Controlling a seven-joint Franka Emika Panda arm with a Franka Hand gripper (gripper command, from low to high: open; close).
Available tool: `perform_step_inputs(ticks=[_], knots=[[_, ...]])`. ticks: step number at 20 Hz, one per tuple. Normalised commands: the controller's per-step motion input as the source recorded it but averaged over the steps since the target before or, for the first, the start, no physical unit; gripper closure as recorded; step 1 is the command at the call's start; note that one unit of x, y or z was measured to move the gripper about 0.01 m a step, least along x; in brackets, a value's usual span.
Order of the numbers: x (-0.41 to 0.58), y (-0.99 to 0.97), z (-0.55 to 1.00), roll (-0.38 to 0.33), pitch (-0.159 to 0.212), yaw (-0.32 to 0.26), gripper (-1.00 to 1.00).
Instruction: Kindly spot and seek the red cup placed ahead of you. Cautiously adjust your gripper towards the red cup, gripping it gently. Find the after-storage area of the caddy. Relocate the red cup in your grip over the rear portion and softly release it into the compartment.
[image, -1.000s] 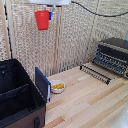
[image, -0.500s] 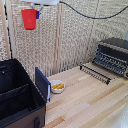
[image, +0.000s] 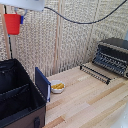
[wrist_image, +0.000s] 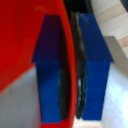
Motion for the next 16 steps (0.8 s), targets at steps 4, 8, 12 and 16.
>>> perform_step_inputs(ticks=[4,8,12,16], knots=[[-0.114,0.77,-0.19,-0.004,-0.07,0.041,1.0],[-0.274,0.57,-0.43,-0.063,-0.031,0.075,1.0],[-0.28,0.41,-0.55,-0.163,-0.041,0.081,1.0],[-0.151,0.18,-0.6,-0.249,-0.071,0.118,1.0]])
